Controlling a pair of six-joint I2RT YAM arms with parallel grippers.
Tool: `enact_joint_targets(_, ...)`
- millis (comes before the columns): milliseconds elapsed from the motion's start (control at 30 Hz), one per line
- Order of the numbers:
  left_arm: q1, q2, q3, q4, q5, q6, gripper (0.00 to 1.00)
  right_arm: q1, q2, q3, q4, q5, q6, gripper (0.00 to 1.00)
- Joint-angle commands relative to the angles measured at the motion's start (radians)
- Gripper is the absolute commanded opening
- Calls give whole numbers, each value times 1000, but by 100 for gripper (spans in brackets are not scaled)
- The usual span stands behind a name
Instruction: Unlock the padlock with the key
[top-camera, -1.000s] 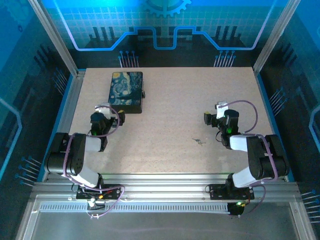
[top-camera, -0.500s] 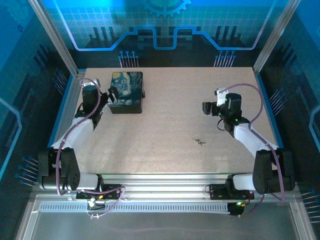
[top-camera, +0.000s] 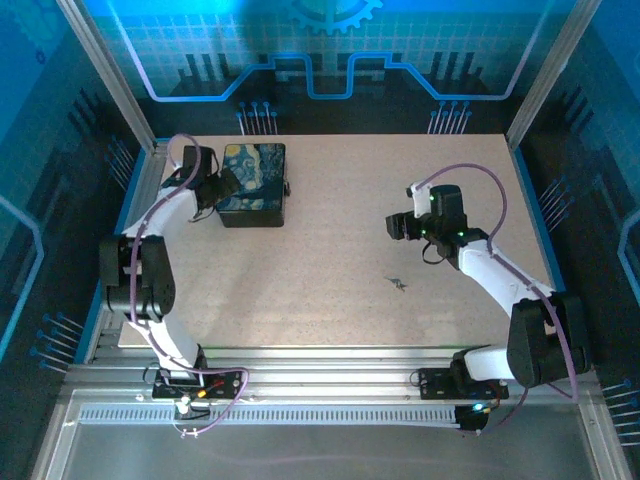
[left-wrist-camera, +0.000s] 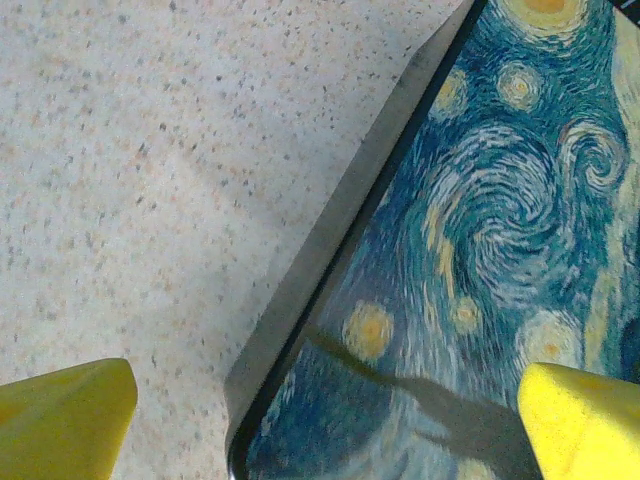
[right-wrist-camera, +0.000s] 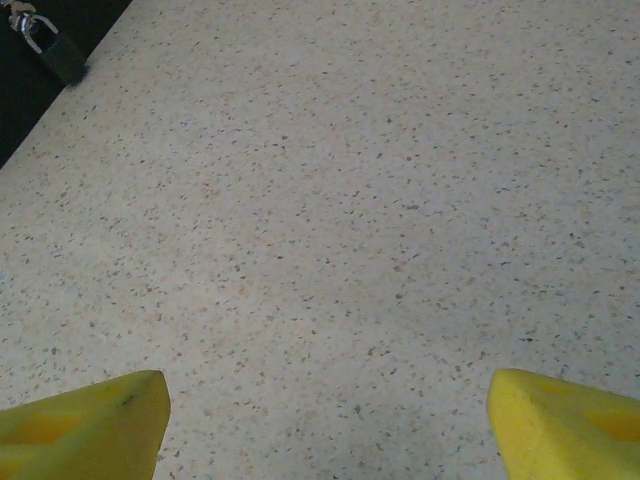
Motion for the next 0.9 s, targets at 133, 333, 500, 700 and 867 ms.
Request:
enact_joint_targets(133,30,166,184,-32,69,247,98,49,-14,31,-63,-32,22,83)
enact_joint_targets(333,30,303,313,-64,168,365,93,108,-15,49,-126,-32,7,83)
enact_joint_targets(500,24,359,357,-46,298,449,88,148,-19,78,-161,-24,5,82)
enact_joint_targets(700,-36,384,368,-59,422,576,82,167,-7,69,-153,-34,51,82)
enact_joint_targets(867,-130,395,368,-76,474,666,80,189,22,74,-137,-44,111,80)
